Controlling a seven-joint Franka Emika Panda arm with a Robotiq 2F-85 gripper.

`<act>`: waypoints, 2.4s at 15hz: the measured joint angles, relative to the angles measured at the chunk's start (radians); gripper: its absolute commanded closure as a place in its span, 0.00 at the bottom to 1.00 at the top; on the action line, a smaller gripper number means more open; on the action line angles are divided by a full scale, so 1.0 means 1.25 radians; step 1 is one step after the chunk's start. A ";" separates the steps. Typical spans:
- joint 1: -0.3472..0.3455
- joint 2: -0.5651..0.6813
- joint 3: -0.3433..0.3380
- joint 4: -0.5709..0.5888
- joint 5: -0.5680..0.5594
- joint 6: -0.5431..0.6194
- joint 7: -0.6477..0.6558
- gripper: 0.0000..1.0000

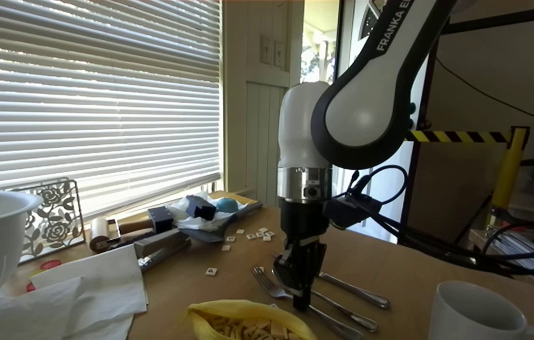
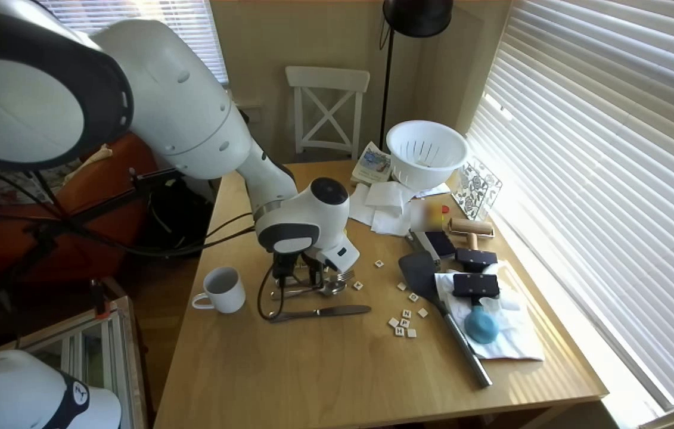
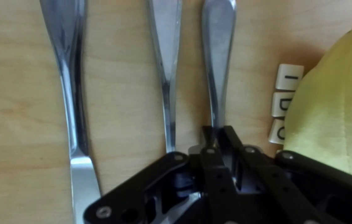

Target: Move the fork to the left

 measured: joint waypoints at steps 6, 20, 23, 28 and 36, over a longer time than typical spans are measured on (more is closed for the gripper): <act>0.035 0.002 0.000 0.005 -0.003 -0.012 0.047 0.97; 0.036 -0.018 -0.016 0.001 -0.030 -0.014 0.074 0.31; 0.002 -0.089 -0.023 -0.037 -0.030 -0.018 0.066 0.09; -0.008 -0.270 -0.106 -0.149 -0.172 -0.123 0.067 0.00; -0.034 -0.597 -0.116 -0.310 -0.268 -0.275 0.110 0.00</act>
